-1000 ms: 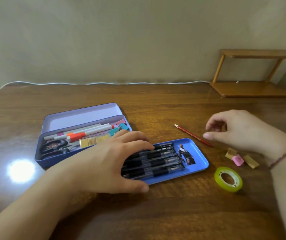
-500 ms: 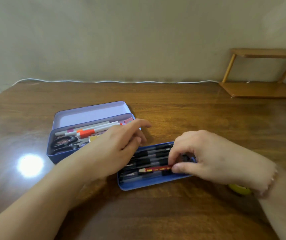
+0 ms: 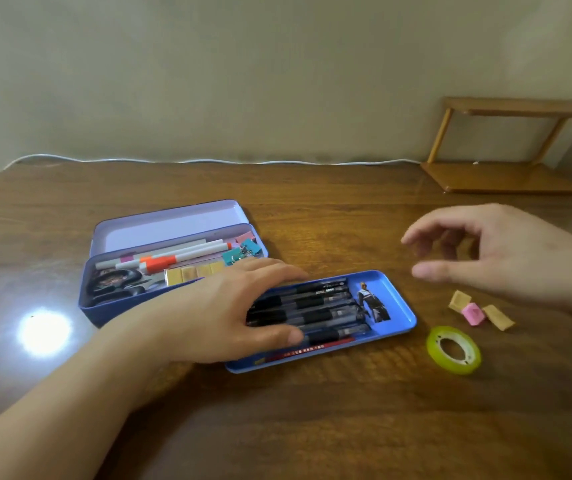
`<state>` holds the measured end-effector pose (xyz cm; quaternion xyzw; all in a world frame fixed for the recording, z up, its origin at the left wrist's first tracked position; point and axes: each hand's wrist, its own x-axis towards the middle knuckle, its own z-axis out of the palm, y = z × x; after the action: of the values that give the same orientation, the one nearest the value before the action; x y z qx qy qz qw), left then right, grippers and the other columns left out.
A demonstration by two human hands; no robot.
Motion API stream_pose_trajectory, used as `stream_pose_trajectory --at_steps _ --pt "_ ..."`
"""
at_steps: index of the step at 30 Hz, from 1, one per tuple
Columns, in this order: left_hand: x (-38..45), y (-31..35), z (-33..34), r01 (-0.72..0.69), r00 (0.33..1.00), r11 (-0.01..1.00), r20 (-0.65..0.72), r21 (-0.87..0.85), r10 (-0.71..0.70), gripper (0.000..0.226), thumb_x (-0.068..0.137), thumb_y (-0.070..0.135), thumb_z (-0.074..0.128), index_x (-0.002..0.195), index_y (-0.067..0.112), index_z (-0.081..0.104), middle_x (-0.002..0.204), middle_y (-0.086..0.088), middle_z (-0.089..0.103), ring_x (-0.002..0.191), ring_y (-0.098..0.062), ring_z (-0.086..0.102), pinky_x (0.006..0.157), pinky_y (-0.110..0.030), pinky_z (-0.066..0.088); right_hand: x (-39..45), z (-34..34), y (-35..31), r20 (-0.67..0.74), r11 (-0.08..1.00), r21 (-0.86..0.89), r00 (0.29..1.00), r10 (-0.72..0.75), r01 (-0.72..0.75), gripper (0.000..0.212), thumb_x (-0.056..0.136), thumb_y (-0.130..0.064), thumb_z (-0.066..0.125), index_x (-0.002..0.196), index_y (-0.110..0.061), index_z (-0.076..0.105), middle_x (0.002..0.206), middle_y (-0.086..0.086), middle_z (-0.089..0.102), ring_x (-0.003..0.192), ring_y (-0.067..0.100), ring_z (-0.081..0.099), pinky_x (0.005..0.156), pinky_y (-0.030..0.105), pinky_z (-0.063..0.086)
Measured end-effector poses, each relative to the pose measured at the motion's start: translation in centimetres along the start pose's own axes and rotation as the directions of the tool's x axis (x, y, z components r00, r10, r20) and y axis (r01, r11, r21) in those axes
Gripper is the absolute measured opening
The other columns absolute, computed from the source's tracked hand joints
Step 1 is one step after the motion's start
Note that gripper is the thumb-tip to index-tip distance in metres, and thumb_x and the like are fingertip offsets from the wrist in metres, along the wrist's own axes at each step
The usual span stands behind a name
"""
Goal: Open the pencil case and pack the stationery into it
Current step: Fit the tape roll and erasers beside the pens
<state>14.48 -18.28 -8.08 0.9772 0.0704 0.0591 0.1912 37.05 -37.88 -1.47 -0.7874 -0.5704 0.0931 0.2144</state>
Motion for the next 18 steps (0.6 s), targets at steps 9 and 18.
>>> stream_pose_trajectory --at_steps 9,18 --pt "0.0 0.2 0.4 -0.063 0.997 0.995 0.043 0.083 0.06 0.086 0.069 0.077 0.063 0.141 0.051 0.023 0.136 0.033 0.035 0.125 0.01 0.03 0.106 -0.019 0.038 -4.5 2.0 2.0 0.337 0.939 -0.34 0.925 0.178 -0.057 0.067 0.063 -0.07 0.07 0.115 -0.072 0.027 0.107 -0.033 0.04 0.103 -0.008 0.045 0.089 0.024 0.048" --pt "-0.2 0.2 0.1 -0.058 0.995 0.997 0.089 0.053 0.053 0.088 0.068 0.072 0.068 0.14 0.054 0.02 0.136 0.036 0.033 0.126 0.013 0.026 0.104 -0.014 0.034 -0.5 2.2 1.9 0.118 0.985 -0.145 0.99 -0.081 0.098 0.048 0.065 -0.074 0.064 0.106 -0.05 0.058 0.103 -0.032 0.055 0.102 -0.002 0.05 0.081 0.02 0.047"
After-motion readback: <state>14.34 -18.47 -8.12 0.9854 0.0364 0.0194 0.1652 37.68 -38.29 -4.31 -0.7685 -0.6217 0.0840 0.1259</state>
